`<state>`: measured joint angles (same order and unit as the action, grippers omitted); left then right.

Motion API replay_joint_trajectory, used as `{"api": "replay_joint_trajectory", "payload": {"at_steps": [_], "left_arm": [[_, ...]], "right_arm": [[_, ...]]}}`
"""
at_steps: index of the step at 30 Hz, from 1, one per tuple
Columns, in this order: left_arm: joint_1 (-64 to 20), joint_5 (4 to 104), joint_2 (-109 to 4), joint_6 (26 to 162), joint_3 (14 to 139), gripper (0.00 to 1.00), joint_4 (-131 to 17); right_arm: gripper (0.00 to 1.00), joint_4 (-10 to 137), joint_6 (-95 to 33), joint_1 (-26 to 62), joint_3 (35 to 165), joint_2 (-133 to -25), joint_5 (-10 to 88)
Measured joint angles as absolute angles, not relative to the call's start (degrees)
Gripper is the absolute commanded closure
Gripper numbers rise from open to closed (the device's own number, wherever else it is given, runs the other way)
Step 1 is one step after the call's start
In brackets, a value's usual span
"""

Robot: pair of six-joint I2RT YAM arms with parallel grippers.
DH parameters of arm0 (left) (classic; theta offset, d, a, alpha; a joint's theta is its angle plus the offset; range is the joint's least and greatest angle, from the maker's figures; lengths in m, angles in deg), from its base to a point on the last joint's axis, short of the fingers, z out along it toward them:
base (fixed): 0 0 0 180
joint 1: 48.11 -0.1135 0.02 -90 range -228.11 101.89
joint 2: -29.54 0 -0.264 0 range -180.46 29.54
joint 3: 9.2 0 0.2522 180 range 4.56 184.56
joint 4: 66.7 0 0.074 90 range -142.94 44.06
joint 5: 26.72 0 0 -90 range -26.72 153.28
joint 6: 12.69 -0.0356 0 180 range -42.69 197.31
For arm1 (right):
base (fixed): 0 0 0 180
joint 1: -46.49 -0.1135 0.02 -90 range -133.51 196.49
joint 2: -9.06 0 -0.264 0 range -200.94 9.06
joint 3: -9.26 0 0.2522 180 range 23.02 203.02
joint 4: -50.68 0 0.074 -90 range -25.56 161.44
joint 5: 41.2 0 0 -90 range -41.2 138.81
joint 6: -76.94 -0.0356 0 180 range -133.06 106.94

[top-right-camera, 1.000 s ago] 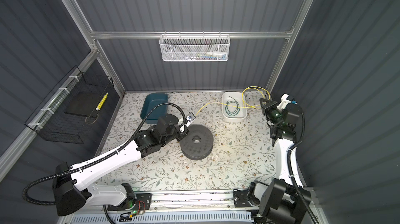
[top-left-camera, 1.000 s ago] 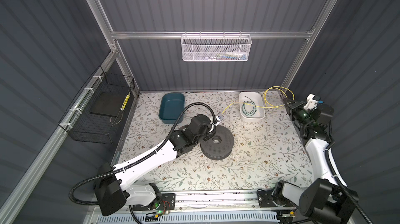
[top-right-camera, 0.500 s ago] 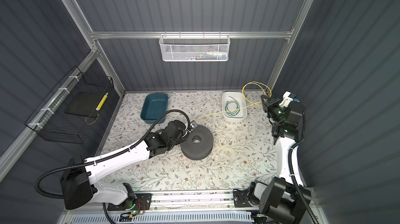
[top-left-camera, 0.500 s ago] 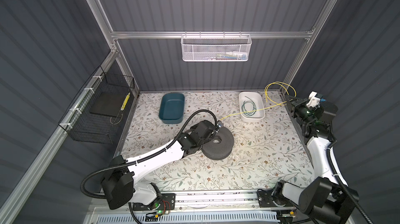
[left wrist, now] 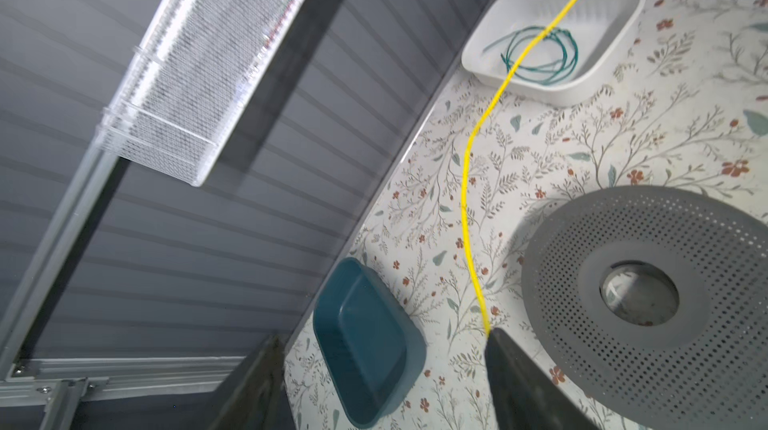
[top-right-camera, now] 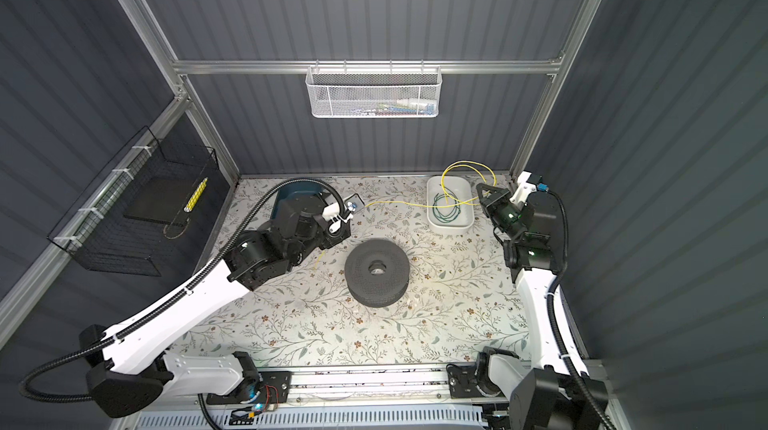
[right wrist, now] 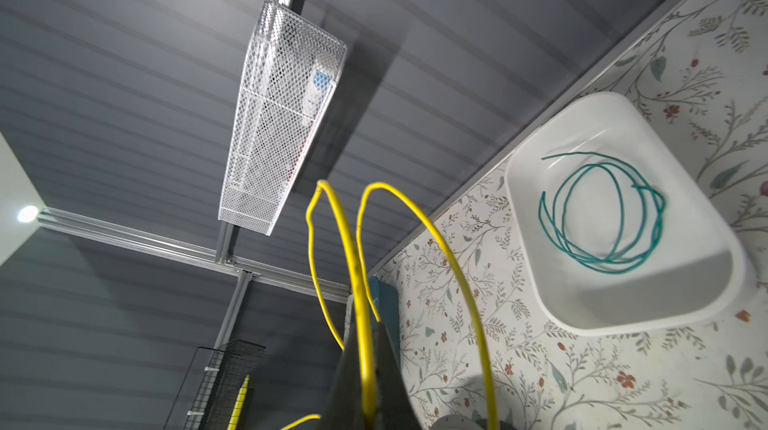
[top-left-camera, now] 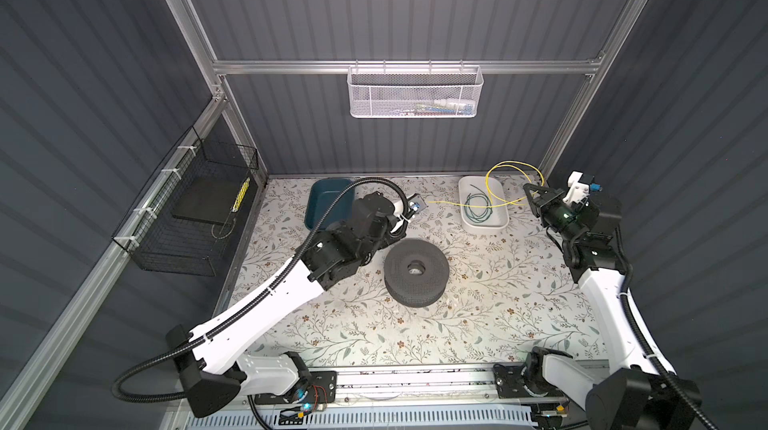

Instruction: Wrap the cables

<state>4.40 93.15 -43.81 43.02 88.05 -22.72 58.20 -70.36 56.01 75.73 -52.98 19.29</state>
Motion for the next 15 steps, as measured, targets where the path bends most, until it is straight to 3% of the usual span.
{"api": "replay_joint_trajectory", "payload": {"at_steps": [7, 15], "left_arm": [[4.3, 84.2, -47.1, 42.8, 96.7, 0.30, -22.8], [5.1, 65.1, -67.9, 49.1, 108.8, 0.49, -29.8]], "right_arm": [[1.00, 60.1, -68.3, 52.9, 76.8, -54.4, 23.2], [1.00, 60.3, -68.9, 47.6, 76.8, -54.8, 24.0]]}}
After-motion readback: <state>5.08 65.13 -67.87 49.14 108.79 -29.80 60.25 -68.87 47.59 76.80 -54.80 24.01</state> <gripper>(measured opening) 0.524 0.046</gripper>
